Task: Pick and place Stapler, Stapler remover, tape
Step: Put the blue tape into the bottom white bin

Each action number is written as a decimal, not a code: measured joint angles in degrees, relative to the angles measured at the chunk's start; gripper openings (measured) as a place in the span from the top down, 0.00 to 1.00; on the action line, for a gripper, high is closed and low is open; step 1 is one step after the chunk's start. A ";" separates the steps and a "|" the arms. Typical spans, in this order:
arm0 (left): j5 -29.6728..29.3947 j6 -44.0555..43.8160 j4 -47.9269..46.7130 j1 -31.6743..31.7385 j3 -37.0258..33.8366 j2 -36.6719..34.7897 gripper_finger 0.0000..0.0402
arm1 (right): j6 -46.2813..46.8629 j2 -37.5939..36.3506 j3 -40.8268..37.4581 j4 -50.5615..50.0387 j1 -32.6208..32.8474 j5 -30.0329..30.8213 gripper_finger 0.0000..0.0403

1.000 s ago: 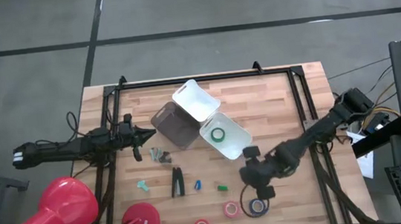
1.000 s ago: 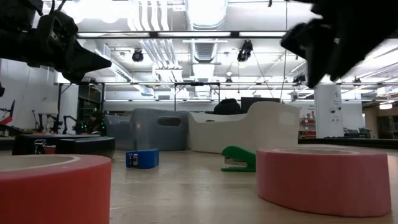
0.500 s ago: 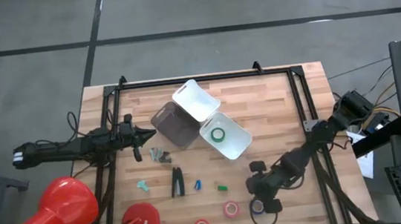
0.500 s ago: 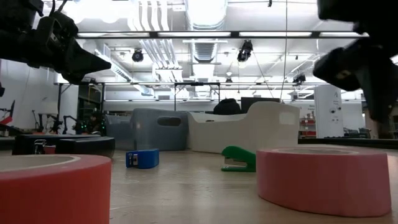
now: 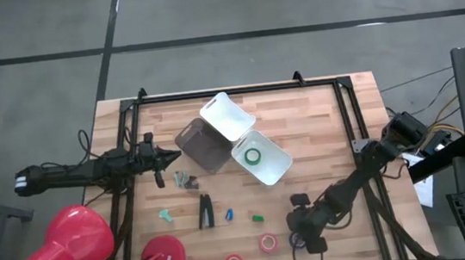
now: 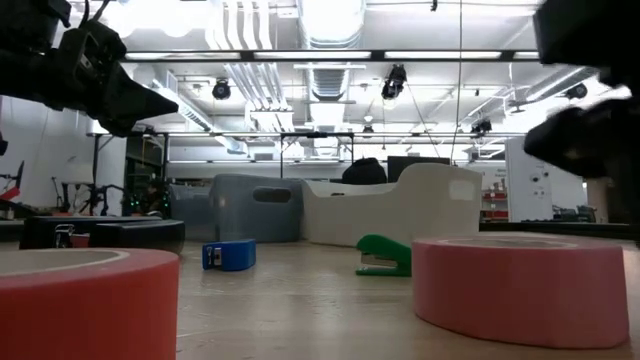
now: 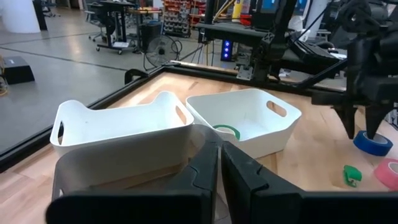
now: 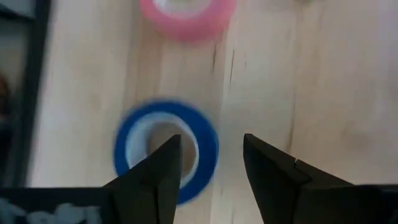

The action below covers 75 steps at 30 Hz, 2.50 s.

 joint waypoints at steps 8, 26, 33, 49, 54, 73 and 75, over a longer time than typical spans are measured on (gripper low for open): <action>0.00 0.00 -0.58 0.00 0.00 0.26 0.94 | 0.32 1.05 0.13 1.83 -0.05 -1.09 0.62; 0.00 0.02 -0.68 -0.01 0.00 0.28 0.94 | -3.39 0.42 -1.47 1.25 -1.17 -0.01 0.89; 0.00 0.02 -0.73 0.00 0.00 0.28 0.94 | -11.41 -1.75 1.29 -1.07 -5.42 1.17 0.88; -0.02 0.02 -0.86 0.00 0.00 0.28 0.94 | -35.06 -11.99 15.54 -18.62 -20.22 18.65 0.88; 0.00 0.02 -0.88 0.00 0.00 0.28 0.94 | -39.05 -12.10 16.33 -18.11 -26.90 21.77 0.88; 0.00 0.01 -2.15 0.00 0.00 0.85 0.94 | -41.17 -3.02 5.95 -13.75 -36.75 16.86 0.87; -0.02 0.02 -2.14 0.00 0.00 0.87 0.94 | -41.35 -2.08 5.86 -13.47 -36.69 16.54 0.87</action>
